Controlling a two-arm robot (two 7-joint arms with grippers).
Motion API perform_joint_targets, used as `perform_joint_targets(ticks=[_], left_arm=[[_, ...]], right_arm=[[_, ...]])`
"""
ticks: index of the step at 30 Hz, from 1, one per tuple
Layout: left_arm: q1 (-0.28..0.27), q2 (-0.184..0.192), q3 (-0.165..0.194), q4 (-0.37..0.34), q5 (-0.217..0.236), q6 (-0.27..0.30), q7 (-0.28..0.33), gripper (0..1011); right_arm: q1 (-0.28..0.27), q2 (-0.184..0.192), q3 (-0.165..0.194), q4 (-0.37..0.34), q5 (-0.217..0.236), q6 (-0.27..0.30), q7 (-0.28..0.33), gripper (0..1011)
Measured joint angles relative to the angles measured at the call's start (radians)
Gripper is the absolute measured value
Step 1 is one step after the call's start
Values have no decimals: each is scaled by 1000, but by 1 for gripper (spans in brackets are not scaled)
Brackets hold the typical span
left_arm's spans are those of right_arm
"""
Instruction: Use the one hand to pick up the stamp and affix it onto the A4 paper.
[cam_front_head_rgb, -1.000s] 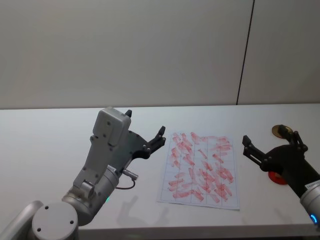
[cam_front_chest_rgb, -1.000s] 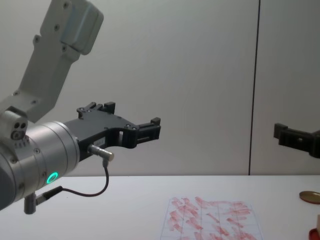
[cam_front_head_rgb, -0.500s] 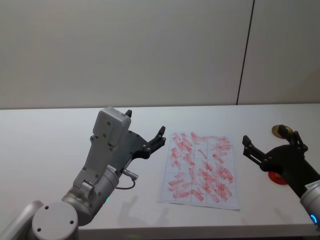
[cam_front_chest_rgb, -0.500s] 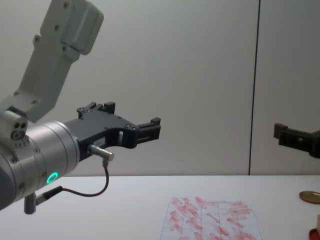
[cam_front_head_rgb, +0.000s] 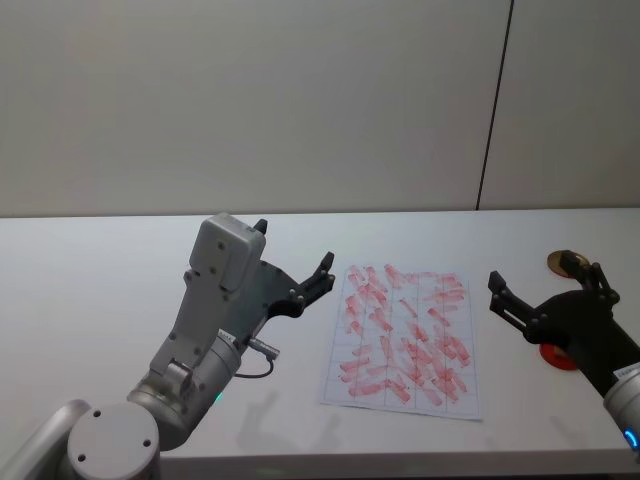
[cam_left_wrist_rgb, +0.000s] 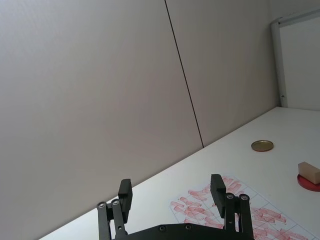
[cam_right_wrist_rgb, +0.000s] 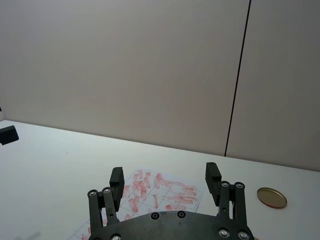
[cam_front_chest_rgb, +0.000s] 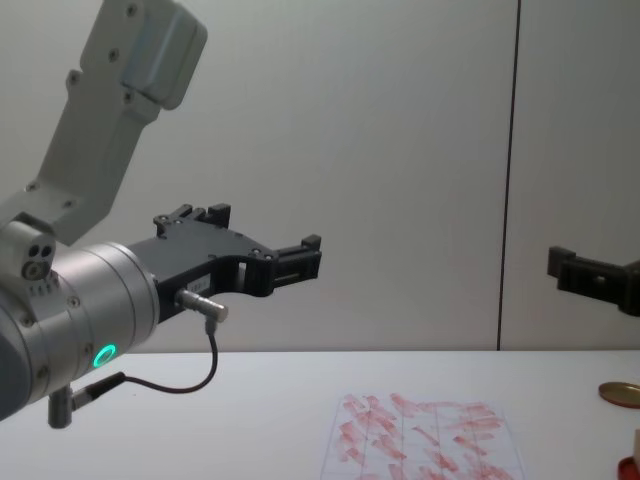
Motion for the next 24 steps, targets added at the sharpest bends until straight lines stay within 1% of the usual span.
perform_joint_targets(ticks=[24], left_arm=[[0, 0, 0, 0, 0, 0, 0, 993]], right_arm=[[0, 0, 0, 0, 0, 0, 0, 1001]])
